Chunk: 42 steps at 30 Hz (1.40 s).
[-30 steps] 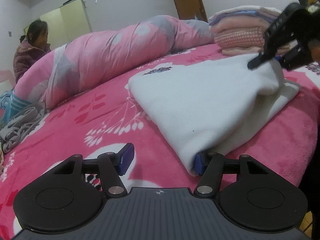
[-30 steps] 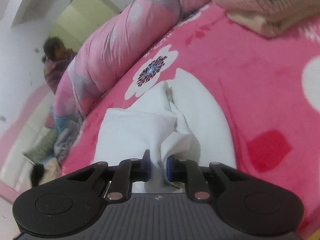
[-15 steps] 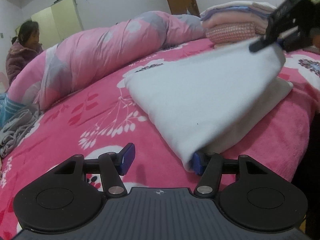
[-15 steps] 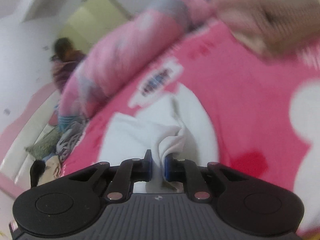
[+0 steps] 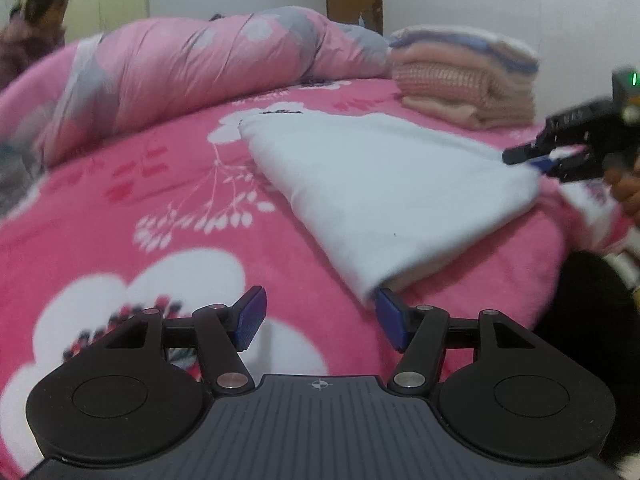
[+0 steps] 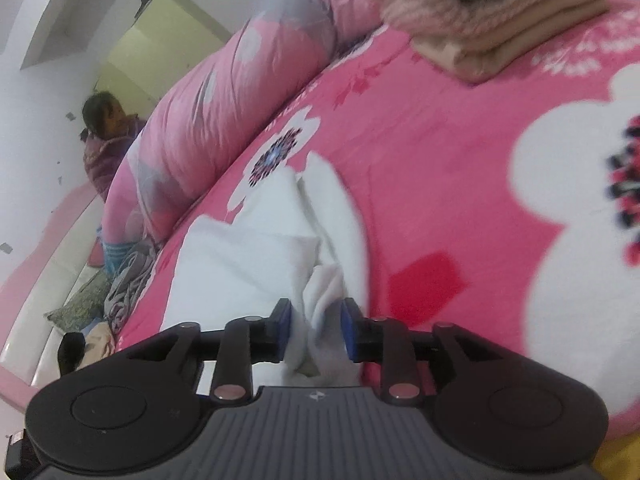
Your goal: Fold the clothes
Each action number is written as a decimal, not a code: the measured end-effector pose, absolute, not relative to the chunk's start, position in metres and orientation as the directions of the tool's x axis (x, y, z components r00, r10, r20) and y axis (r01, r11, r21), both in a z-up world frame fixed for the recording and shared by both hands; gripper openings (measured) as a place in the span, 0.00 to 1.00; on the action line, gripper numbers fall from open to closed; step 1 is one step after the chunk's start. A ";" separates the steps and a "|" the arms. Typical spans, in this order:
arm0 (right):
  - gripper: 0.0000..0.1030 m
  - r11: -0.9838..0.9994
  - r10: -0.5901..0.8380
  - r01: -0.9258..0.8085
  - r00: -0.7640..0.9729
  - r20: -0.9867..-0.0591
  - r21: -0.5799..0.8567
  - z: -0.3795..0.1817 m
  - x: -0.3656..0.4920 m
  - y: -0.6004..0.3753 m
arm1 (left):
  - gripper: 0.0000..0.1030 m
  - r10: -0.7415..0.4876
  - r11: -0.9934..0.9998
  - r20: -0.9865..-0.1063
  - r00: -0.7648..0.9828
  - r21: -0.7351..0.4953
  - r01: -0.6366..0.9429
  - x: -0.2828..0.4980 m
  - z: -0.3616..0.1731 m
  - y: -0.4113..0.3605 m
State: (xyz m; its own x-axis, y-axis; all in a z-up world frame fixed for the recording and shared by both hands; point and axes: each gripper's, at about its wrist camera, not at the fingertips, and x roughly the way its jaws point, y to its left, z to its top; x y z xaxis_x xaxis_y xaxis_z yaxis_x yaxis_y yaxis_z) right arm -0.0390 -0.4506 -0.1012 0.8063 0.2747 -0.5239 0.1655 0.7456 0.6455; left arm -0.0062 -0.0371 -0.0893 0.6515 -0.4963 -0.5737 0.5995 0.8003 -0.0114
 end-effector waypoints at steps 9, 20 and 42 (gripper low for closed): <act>0.27 0.951 0.181 -0.050 0.890 -0.419 0.304 -0.031 -0.031 -0.385 | 0.58 -0.553 0.808 -0.418 0.721 -0.060 0.586 0.011 -0.054 -0.055; 0.25 0.980 0.200 -0.150 0.772 -0.604 0.132 -0.066 0.026 -0.366 | 0.58 -0.597 0.740 -0.444 0.669 0.020 0.673 0.035 -0.122 -0.094; 0.06 0.989 0.148 -0.120 0.869 -0.473 0.089 -0.060 0.141 -0.382 | 0.61 -0.744 0.654 -0.294 0.600 -0.139 0.743 0.047 -0.147 -0.064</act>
State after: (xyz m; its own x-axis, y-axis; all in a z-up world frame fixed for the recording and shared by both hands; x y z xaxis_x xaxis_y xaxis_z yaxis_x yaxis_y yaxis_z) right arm 0.1405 -0.3818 -0.0604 0.8685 0.1484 -0.4729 -0.1205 0.9887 0.0889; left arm 0.0471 -0.0640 -0.1467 0.5999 -0.7441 -0.2940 0.7433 0.6543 -0.1392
